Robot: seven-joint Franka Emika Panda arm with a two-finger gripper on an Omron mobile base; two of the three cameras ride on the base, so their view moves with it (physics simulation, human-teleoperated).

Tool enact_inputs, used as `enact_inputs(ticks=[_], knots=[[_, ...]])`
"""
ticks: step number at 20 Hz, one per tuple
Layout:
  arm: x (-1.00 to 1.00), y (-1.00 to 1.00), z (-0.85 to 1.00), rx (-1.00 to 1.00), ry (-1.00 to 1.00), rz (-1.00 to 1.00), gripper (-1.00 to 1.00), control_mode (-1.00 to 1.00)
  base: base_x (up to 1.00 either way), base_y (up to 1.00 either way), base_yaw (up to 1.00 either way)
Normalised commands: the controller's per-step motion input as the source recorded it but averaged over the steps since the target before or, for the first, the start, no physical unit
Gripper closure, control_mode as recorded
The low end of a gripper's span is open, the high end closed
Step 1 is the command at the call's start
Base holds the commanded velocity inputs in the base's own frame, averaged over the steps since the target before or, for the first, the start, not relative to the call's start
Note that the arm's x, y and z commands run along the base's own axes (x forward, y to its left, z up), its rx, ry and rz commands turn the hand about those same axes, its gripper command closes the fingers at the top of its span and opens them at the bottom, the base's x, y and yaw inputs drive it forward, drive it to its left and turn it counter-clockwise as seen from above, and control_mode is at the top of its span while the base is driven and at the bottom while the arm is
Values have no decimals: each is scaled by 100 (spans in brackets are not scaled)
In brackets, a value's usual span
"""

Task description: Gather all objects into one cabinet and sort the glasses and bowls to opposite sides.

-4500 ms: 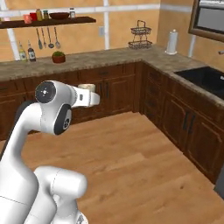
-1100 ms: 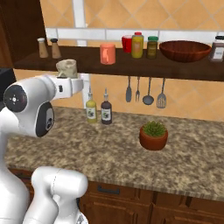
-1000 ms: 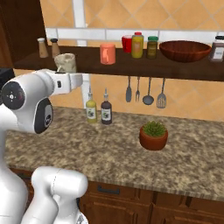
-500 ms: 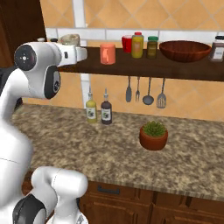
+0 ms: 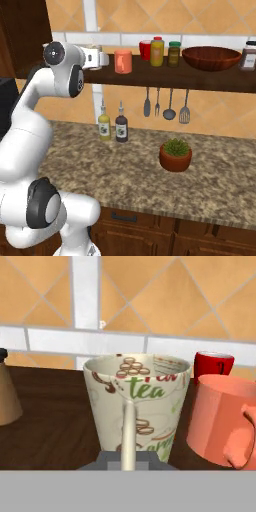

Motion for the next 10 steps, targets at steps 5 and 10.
enact_inputs(ticks=[5, 10], knots=[[73, 0, -16, -1, 1, 0, 100, -100, 0, 0, 0], [46, 0, -3, 0, 0, 0, -100, -100, 0, 0, 0]])
